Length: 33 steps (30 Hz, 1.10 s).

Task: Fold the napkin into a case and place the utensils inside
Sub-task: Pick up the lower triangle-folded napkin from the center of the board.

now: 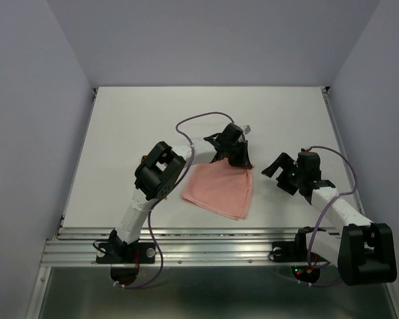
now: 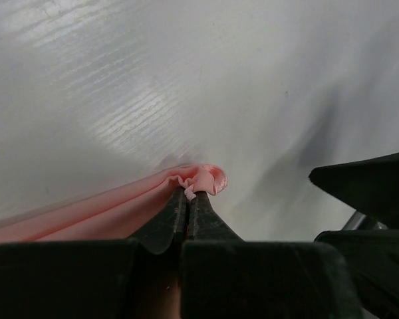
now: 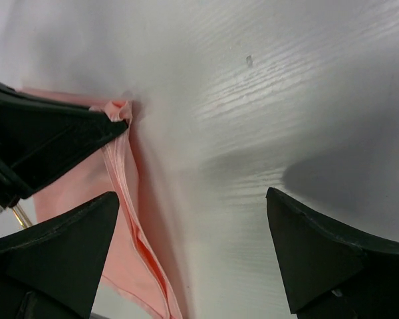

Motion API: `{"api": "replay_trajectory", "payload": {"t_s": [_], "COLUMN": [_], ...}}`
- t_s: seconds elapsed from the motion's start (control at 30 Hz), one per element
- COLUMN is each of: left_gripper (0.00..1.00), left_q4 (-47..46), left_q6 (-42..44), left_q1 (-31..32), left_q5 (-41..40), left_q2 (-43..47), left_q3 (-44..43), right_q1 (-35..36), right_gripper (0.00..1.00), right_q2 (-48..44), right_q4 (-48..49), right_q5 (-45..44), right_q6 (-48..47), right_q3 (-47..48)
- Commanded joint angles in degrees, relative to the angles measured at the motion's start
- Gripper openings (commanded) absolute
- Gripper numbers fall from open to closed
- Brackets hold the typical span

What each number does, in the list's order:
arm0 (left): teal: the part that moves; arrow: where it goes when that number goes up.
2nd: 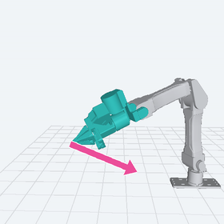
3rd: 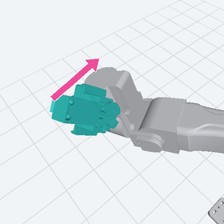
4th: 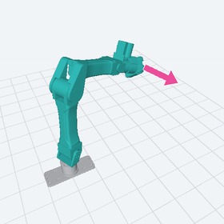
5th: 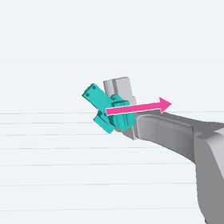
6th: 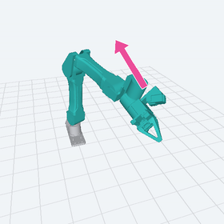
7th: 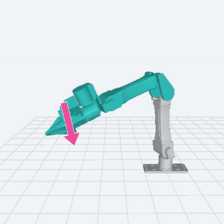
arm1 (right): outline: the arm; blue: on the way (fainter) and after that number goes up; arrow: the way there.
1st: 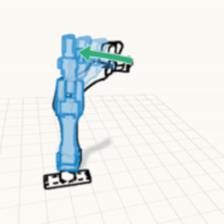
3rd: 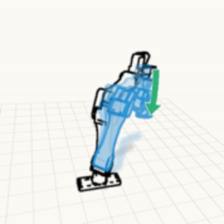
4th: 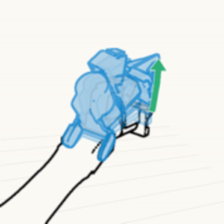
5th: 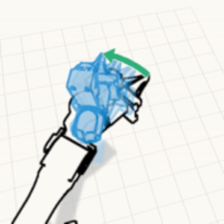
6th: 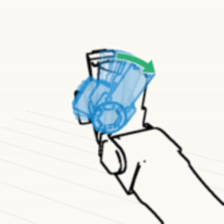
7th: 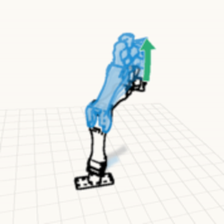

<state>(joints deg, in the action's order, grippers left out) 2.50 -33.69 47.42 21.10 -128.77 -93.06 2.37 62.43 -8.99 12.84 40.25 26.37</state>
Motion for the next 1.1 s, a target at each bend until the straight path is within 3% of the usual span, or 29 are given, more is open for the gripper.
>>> {"api": "replay_trajectory", "payload": {"t_s": [0.0, 0.13, 0.4, 0.57, 0.83, 0.9, 1.07], "left_gripper": [0.0, 0.0, 0.0, 0.0, 0.0, 0.0, 0.0], "left_q4": [-12.3, -16.8, -20.6, -20.3, -21.6, -21.9, -22.7], "left_q6": [-8.7, -12.3, -15.6, -15.6, -16.6, -17.0, -17.5], "left_q1": [-1.2, -2.6, -4.6, -4.9, -5.3, -5.4, -5.8], "left_q5": [7.5, 13.3, 12.6, 11.8, 11.9, 11.8, 11.5], "left_q2": [4.2, 2.9, 2.1, 1.6, 0.9, 0.7, 0.6], "left_q3": [4.0, 4.6, 6.0, 6.0, 6.7, 6.7, 7.4], "right_q1": [2.0, 4.0, 15.2, 17.9, 23.9, 26.3, 27.9], "right_gripper": [0.97, 0.97, 0.96, 0.87, 0.65, 0.56, 0.16], "right_q2": [-2.8, -2.7, 0.2, 1.0, 5.1, 7.6, 7.4], "right_q4": [3.8, 3.0, 2.0, 3.5, 7.8, 8.0, 3.3], "right_q5": [6.1, 5.4, 1.2, -0.1, -4.5, -6.7, -14.9], "right_q6": [0.5, 0.2, 2.0, 4.2, 7.5, 8.4, 11.0], "right_q3": [-2.5, -3.7, -2.5, -3.4, -4.0, -2.8, -1.2]}}
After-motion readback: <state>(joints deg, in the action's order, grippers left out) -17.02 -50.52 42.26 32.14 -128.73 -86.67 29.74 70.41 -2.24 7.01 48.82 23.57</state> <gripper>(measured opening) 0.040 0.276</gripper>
